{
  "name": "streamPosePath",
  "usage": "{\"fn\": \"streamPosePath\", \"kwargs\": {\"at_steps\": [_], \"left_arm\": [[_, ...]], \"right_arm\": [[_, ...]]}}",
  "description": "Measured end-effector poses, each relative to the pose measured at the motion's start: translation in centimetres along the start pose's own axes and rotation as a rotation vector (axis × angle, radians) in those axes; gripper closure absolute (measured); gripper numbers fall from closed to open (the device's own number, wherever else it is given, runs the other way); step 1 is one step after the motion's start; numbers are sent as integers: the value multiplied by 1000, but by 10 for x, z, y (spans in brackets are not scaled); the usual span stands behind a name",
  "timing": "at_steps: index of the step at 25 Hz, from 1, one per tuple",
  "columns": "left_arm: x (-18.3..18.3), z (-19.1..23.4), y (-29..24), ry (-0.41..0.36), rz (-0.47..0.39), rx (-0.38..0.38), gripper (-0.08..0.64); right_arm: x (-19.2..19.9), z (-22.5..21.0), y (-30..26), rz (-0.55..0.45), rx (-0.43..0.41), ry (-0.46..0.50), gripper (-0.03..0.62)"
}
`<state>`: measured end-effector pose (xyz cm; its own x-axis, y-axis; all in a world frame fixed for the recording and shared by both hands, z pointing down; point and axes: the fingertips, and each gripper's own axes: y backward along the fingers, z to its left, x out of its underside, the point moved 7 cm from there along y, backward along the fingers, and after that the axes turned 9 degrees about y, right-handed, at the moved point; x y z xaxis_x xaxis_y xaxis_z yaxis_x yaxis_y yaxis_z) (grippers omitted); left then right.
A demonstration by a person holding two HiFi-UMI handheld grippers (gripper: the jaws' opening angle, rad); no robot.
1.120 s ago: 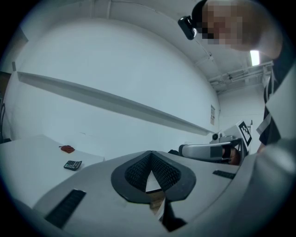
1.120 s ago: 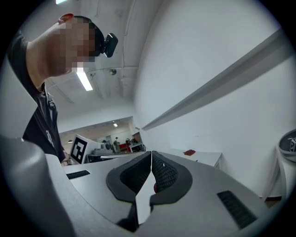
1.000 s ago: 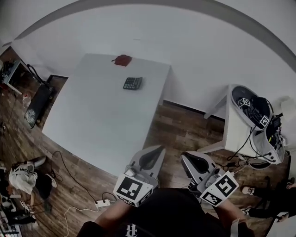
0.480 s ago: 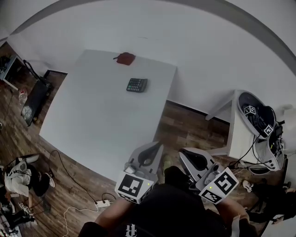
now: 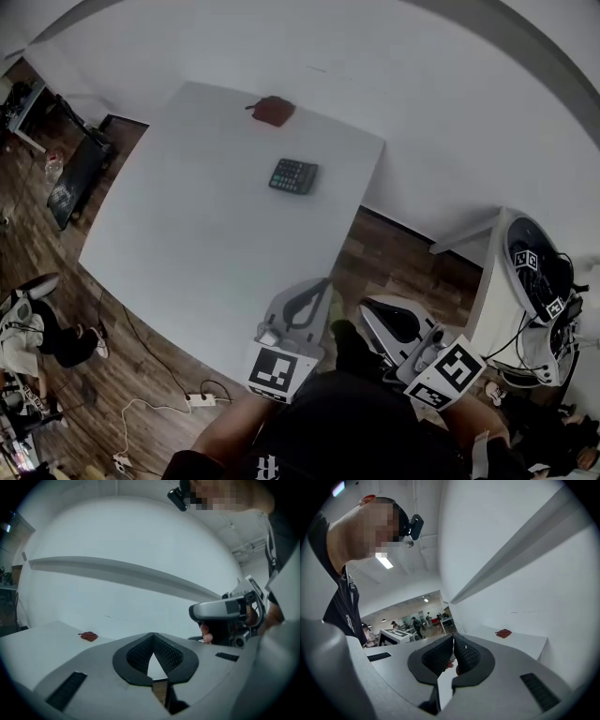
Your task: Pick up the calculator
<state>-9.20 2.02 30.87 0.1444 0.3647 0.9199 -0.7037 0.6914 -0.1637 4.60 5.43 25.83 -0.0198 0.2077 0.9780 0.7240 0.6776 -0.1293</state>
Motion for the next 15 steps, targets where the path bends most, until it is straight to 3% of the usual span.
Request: {"fn": "streamPosePath", "kwargs": {"at_steps": [9,15], "left_arm": [[23,82,-110,-50,15,-188,554],[59,134,-162,-84,71,-298,554]], "right_arm": [[8,-114,-46,66,-38,-55,577],[25,-157,-86,98,-104,-111,577]]}}
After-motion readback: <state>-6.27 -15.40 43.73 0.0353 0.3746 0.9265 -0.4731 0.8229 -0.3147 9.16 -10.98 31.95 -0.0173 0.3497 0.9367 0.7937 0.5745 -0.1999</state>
